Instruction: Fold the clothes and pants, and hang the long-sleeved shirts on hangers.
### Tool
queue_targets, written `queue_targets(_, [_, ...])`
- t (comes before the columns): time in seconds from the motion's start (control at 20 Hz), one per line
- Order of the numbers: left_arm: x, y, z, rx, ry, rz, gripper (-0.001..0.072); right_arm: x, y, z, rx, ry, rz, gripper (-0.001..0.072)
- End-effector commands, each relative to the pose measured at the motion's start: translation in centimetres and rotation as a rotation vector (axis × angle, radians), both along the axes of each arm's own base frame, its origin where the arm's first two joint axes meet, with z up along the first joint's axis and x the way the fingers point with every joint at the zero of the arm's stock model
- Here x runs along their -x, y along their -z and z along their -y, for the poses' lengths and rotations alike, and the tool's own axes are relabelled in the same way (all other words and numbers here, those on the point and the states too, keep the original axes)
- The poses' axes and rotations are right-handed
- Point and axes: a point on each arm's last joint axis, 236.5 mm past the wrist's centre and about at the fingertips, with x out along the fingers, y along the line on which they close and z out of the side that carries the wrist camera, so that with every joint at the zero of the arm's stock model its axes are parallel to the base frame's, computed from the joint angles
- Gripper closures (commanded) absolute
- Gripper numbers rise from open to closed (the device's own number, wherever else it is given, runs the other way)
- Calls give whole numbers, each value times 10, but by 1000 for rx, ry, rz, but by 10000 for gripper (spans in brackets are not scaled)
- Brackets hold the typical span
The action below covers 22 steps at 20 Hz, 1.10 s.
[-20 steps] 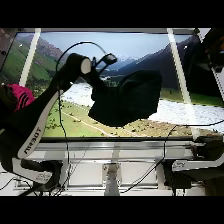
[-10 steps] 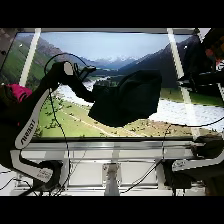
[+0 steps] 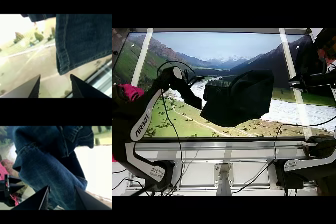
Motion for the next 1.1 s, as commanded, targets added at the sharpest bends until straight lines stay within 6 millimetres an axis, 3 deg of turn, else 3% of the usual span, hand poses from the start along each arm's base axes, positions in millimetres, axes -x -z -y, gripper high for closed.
queue_targets(0.0, [16,9,1,18,14,-59,265,-1,0,1,1,4,2,348])
queue_targets(0.1, [17,11,1,20,13,-70,265,-2,0,1,2,6,4,348])
queue_targets(0.3, [21,8,27,125,3,-104,265,-2,0,1,3,8,6,348])
queue_targets(0.55, [40,26,25,72,60,-178,271,-3,-1,0,-5,8,10,348])
queue_targets(0.6, [41,26,26,72,63,-181,296,-3,-2,-1,-8,9,12,348])
queue_targets(0.7, [41,26,26,72,64,-181,421,-5,-4,-2,-18,12,19,348])
queue_targets(0.8, [42,25,25,72,67,-188,699,-6,-5,-2,-21,15,24,349])
queue_targets(1.05, [52,9,22,77,90,-215,696,-6,-5,-2,-18,14,26,362])
